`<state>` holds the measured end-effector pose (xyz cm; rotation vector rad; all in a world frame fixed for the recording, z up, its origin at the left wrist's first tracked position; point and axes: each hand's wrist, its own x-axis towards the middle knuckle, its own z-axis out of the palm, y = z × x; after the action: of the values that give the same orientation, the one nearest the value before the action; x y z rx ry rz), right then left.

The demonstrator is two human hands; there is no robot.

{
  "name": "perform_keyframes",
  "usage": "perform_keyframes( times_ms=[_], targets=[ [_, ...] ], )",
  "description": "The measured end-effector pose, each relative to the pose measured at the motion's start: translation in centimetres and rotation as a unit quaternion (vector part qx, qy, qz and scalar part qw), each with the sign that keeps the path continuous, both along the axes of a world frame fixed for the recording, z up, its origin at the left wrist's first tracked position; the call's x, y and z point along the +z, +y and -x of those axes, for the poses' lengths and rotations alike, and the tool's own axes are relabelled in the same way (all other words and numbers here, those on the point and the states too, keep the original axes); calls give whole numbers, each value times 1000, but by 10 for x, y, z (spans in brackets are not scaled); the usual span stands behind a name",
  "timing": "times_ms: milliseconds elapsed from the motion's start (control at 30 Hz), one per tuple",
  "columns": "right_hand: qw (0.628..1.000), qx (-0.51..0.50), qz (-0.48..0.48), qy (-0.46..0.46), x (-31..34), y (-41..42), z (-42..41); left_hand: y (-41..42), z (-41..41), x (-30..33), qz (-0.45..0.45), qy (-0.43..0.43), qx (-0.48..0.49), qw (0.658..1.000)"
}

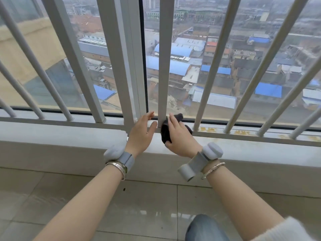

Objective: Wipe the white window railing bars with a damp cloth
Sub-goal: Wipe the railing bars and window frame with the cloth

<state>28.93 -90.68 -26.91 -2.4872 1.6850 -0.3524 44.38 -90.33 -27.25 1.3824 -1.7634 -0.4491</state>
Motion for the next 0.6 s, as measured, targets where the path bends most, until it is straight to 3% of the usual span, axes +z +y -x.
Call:
perform_keyframes(
  times_ms=[100,167,300,500,600],
  targets=[
    [980,3,150,127,-27,2,9,-15,13,-2,-49,-23,-37,998],
    [961,3,235,146,-28,0,26,-21,12,-4,-60,-39,-22,997],
    [946,-35,318,47,-32,3,33,-28,6,-5,-80,-55,-25,995],
    [957,-42,232,-169,-30,18,3,-31,1,-1,-104,-57,-49,992],
    [949,-47,259,-173,-30,25,5,-32,0,-1,-105,-57,-47,992]
  ],
)
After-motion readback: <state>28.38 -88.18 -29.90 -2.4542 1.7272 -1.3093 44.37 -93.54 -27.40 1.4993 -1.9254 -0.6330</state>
